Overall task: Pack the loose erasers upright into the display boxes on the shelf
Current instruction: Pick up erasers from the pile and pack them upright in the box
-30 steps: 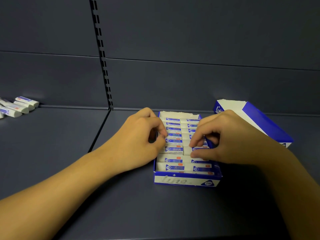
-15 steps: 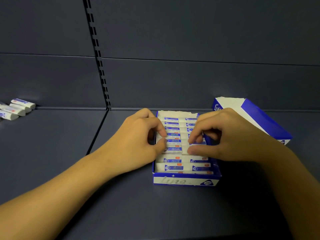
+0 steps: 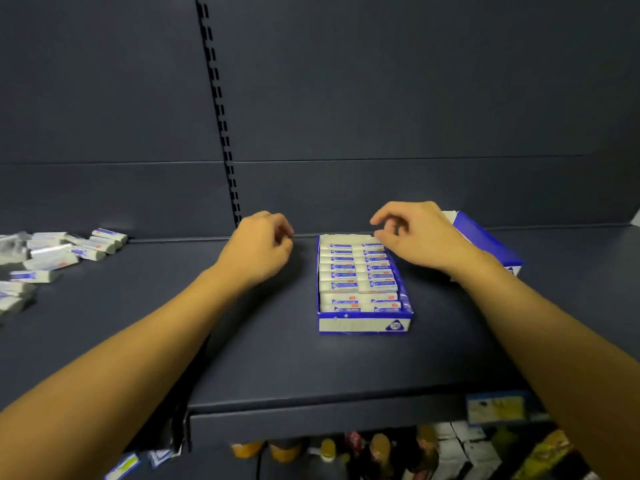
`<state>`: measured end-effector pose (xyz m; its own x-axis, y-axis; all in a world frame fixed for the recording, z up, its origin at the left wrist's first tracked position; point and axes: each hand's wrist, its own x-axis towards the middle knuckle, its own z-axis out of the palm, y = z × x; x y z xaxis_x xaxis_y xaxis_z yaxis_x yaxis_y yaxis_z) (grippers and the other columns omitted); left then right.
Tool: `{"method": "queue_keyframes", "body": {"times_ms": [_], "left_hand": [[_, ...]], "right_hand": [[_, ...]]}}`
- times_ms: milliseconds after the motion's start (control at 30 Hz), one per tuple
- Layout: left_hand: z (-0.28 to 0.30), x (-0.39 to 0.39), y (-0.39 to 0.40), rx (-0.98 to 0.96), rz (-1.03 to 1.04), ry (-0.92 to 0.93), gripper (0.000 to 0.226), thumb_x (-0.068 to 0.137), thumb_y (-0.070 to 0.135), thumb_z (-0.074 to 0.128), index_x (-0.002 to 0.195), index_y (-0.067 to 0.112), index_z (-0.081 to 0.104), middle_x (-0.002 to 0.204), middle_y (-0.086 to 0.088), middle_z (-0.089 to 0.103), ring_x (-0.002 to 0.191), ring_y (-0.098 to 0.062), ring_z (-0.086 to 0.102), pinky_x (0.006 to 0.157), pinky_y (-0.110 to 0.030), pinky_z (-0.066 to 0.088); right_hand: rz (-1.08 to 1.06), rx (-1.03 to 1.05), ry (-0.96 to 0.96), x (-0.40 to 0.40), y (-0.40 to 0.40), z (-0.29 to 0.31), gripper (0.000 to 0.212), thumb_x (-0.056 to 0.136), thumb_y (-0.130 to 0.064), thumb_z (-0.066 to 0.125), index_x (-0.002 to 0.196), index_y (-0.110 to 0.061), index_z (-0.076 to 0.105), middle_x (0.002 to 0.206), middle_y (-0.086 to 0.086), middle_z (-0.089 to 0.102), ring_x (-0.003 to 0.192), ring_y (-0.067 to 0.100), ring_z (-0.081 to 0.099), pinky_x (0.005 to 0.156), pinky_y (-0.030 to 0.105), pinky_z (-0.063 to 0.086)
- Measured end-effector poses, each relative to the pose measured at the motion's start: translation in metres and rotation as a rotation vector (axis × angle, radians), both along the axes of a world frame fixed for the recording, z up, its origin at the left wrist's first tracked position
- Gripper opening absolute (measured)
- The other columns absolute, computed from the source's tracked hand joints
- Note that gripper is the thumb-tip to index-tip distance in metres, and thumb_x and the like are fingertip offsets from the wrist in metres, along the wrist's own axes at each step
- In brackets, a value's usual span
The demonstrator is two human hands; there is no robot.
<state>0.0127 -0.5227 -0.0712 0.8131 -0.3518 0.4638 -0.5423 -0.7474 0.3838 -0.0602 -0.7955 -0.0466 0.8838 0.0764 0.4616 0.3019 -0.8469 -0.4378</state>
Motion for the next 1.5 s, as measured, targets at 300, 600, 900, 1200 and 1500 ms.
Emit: {"method": "queue_keyframes", "body": {"times_ms": [300, 600, 900, 1200, 1500], "left_hand": [[0.035, -0.064, 0.059, 0.374, 0.333, 0.023, 0.025, 0.098, 0.029, 0.046, 0.083, 0.012, 0.056, 0.081, -0.009, 0.059, 0.069, -0.029, 0.056, 0.060, -0.034, 0.045], [0.040, -0.153, 0.138, 0.396, 0.650, 0.042, 0.024, 0.093, 0.031, 0.046, 0.089, 0.011, 0.059, 0.110, -0.016, 0.065, 0.096, -0.037, 0.062, 0.075, -0.037, 0.047], [0.057, -0.208, 0.244, 0.381, 0.851, 0.089, 0.022, 0.095, 0.028, 0.045, 0.103, 0.014, 0.060, 0.118, -0.010, 0.062, 0.102, -0.033, 0.060, 0.079, -0.038, 0.045], [0.050, -0.215, 0.347, 0.393, 0.791, 0.104, 0.015, 0.092, 0.025, 0.049, 0.101, 0.018, 0.058, 0.115, -0.004, 0.060, 0.098, -0.028, 0.059, 0.081, -0.040, 0.053], [0.061, -0.195, 0.450, 0.384, 0.803, 0.107, 0.017, 0.094, 0.024, 0.049, 0.102, 0.016, 0.062, 0.110, -0.004, 0.059, 0.089, -0.026, 0.059, 0.079, -0.040, 0.056]], "right_hand": [[-0.153, -0.318, 0.176, -0.027, 0.036, 0.041, 0.029, 0.087, -0.029, 0.060, 0.114, -0.018, 0.059, 0.106, 0.004, 0.063, 0.095, 0.026, 0.062, 0.081, 0.041, 0.056], [0.015, -0.472, 0.237, -0.071, 0.141, 0.056, 0.006, 0.083, -0.016, 0.057, 0.086, -0.011, 0.056, 0.083, 0.006, 0.055, 0.066, 0.021, 0.049, 0.052, 0.027, 0.034], [0.170, -0.537, 0.308, -0.090, 0.267, 0.055, 0.013, 0.092, -0.019, 0.051, 0.100, -0.009, 0.050, 0.082, 0.004, 0.048, 0.068, 0.020, 0.047, 0.056, 0.032, 0.036], [0.186, -0.547, 0.236, -0.094, 0.410, 0.058, 0.017, 0.089, -0.021, 0.051, 0.102, -0.013, 0.058, 0.102, 0.006, 0.055, 0.087, 0.027, 0.054, 0.074, 0.032, 0.042], [0.159, -0.551, 0.226, -0.072, 0.506, 0.056, 0.012, 0.086, -0.024, 0.058, 0.094, -0.016, 0.058, 0.102, 0.003, 0.060, 0.087, 0.026, 0.058, 0.071, 0.030, 0.044]]}}
